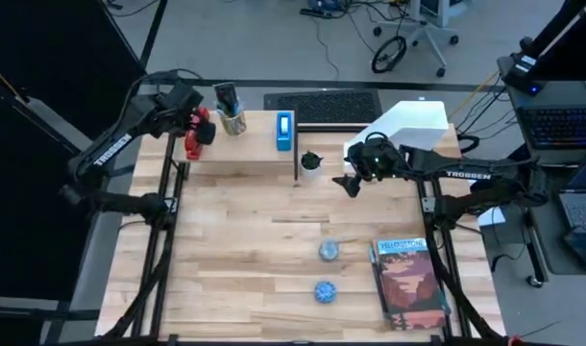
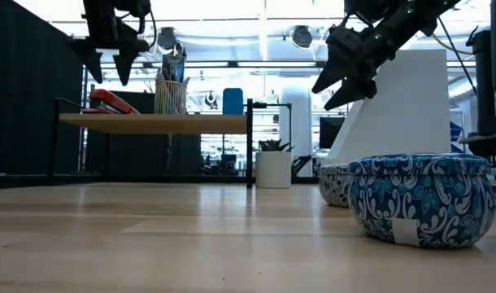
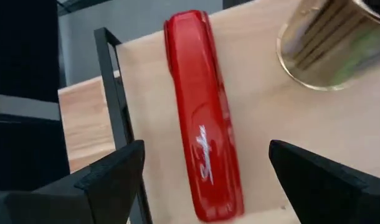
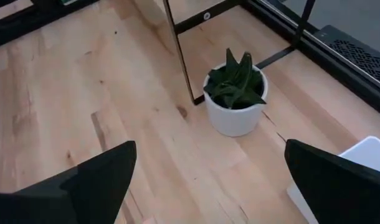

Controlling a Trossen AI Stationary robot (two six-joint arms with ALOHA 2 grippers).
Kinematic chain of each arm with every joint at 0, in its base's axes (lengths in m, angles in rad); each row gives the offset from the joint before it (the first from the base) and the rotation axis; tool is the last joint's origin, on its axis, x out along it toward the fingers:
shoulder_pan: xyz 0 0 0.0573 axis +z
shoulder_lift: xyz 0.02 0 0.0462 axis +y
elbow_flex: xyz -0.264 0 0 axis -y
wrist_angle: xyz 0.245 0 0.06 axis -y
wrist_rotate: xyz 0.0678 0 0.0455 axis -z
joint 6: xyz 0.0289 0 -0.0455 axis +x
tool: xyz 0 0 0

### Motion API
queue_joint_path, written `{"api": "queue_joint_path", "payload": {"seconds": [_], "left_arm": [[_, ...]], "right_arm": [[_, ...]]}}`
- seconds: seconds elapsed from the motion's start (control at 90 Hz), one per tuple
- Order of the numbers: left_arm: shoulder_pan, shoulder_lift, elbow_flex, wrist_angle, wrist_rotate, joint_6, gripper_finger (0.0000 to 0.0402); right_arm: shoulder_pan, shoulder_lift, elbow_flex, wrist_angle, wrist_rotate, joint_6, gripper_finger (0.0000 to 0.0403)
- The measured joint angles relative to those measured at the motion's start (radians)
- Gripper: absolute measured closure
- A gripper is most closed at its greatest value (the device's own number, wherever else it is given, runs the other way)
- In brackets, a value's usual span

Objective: Stock shelves
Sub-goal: Remove the red stapler from the shelf

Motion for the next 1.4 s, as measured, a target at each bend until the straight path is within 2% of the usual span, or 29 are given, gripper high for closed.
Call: {"api": "queue_joint_path", "payload": {"seconds": [0.478, 0.6, 0.833, 1.189, 1.4], "left_arm": [[0.097, 0.122, -0.013, 0.013, 0.055, 0.085, 0.0068], [0.108, 0.154, -0.013, 0.013, 0.1, 0.106, 0.0075], [0.116, 0.204, -0.013, 0.008, 0.107, 0.126, 0.0141], [0.115, 0.206, -0.011, -0.006, 0.104, 0.123, 0.0277], [0.114, 0.166, -0.004, -0.048, 0.105, 0.128, 0.0283]], "right_arm": [[0.0, 0.0, 0.0, -0.006, 0.0, -0.008, 0.0009], [0.0, 0.0, 0.0, -0.007, 0.0, -0.008, 0.0009], [0.002, 0.0, 0.0, -0.008, -0.001, -0.008, 0.0009], [0.013, 0.0, 0.0, -0.009, 0.0, 0.001, 0.0009], [0.013, 0.0, 0.0, -0.008, 0.0, 0.001, 0.0009]]}}
